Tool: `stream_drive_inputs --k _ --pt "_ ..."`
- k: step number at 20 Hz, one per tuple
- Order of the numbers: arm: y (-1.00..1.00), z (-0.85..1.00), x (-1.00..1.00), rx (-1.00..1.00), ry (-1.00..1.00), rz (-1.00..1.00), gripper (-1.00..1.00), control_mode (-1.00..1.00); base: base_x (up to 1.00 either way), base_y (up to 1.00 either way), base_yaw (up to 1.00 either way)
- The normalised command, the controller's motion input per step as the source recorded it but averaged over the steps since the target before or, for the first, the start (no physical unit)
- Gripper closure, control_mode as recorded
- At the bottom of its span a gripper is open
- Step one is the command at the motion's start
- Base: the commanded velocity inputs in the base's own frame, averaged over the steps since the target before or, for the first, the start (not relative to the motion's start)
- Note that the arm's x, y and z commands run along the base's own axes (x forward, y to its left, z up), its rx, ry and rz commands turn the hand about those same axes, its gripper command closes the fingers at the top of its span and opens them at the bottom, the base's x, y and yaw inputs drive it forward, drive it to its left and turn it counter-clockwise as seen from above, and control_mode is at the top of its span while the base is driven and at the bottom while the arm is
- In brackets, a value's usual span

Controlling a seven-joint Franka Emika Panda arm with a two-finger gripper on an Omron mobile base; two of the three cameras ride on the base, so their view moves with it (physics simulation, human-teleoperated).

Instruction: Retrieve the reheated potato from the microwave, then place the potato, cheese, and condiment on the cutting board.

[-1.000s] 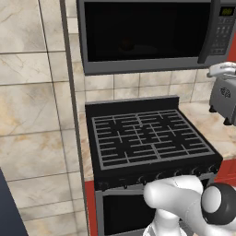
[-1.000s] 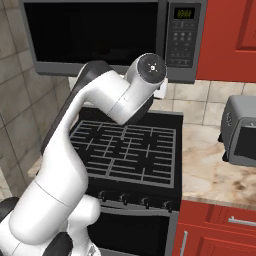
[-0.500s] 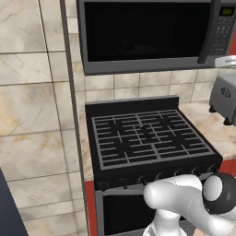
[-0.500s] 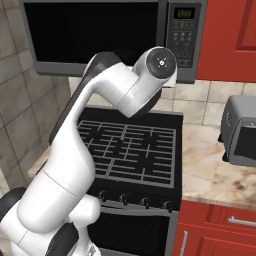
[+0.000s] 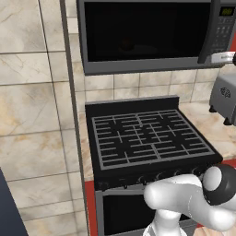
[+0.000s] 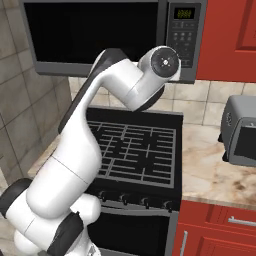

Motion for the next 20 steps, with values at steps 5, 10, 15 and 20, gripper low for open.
stream_drive_inputs --k 5,10,15,20 --pt "-0.01 0.36 0.32 0.00 0.10 -0.04 -1.00 -1.00 0.00 0.00 0.00" --pt "-0.10 0.37 0.30 0.02 0.14 0.00 -1.00 -1.00 0.00 0.00 0.00" --pt "-0.15 0.27 0.21 0.02 0.06 0.00 -1.00 -1.00 0.00 0.00 0.00" --pt "-0.12 0.14 0.21 0.05 0.01 0.00 -1.00 -1.00 0.00 0.00 0.00"
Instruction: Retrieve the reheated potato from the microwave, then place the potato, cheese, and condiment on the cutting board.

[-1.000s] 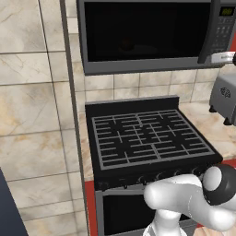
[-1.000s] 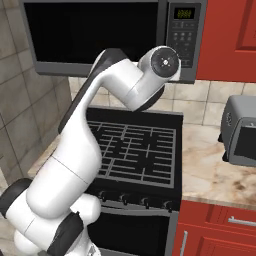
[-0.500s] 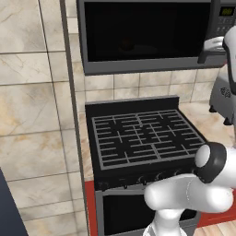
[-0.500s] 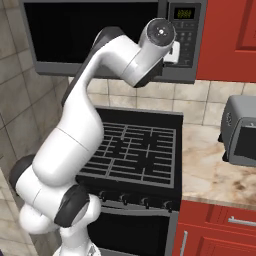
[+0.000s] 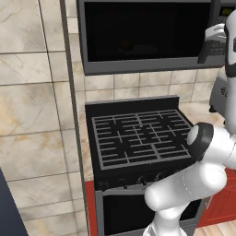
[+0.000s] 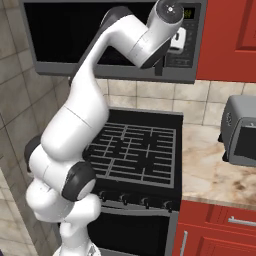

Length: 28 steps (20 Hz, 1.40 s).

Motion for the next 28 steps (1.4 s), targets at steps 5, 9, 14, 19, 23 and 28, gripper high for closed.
stream_drive_inputs --k 5,9,14,19,23,28 --pt "-0.09 0.01 0.22 0.06 0.00 0.00 -1.00 -1.00 0.00 0.00 0.00" --pt "-0.01 -0.11 0.18 0.04 -0.03 0.00 -1.00 -1.00 0.00 0.00 0.00" --pt "0.00 -0.16 0.26 0.06 -0.06 0.00 -1.00 -1.00 0.00 0.00 0.00" --pt "0.00 -0.22 0.22 0.03 -0.11 0.00 -1.00 -1.00 0.00 0.00 0.00" --pt "-0.01 -0.10 0.30 0.03 -0.10 0.00 -1.00 -1.00 0.00 0.00 0.00" --pt "0.01 -0.10 0.25 0.01 -0.08 0.00 -1.00 -1.00 0.00 0.00 0.00"
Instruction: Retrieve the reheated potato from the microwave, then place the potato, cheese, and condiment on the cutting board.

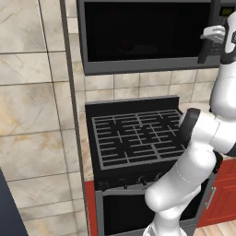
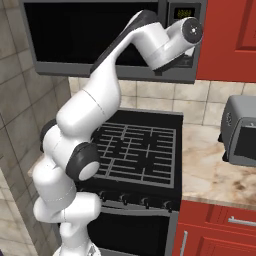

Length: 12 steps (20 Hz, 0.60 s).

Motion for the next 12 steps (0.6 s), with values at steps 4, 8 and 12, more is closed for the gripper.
stream_drive_inputs --k 4,8,12 --pt "0.11 -0.11 0.25 0.03 -0.05 0.00 -1.00 -1.00 0.00 0.00 0.00" --pt "0.09 -0.07 0.33 0.05 -0.04 0.00 1.00 -1.00 0.00 0.00 0.00" --pt "0.20 0.00 0.36 0.04 -0.01 0.00 1.00 -1.00 0.00 0.00 0.00"
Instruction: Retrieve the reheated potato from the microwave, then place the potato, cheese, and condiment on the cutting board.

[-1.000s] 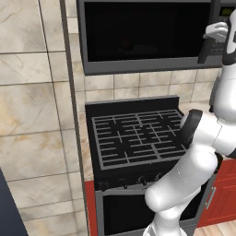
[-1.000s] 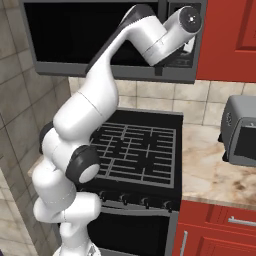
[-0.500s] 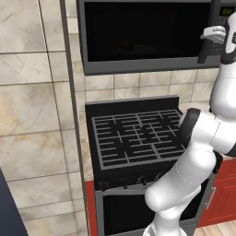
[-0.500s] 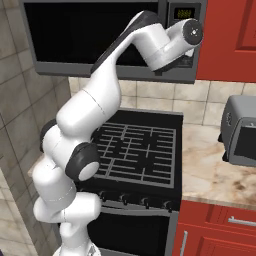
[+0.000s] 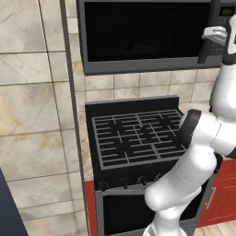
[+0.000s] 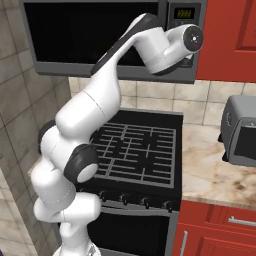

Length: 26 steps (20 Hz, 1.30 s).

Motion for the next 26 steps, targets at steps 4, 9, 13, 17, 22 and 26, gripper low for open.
stream_drive_inputs --k 4,9,13,17,22,26 --pt "0.28 -0.02 0.03 0.05 -0.01 0.00 1.00 -1.00 0.00 0.00 0.00" --pt "0.31 -0.04 -0.31 0.01 -0.15 0.00 1.00 -1.00 0.00 0.00 0.00" --pt "0.30 -0.01 -0.62 0.01 -0.15 0.00 1.00 -1.00 0.00 0.00 0.00" --pt "0.36 -0.09 -0.80 0.00 -0.20 0.00 1.00 -1.00 0.00 0.00 0.00" --pt "0.41 -0.05 -0.74 0.01 -0.14 -0.02 1.00 -1.00 0.00 0.00 0.00" --pt "0.29 0.10 -0.65 0.10 0.00 -0.08 1.00 -1.00 0.00 0.00 0.00"
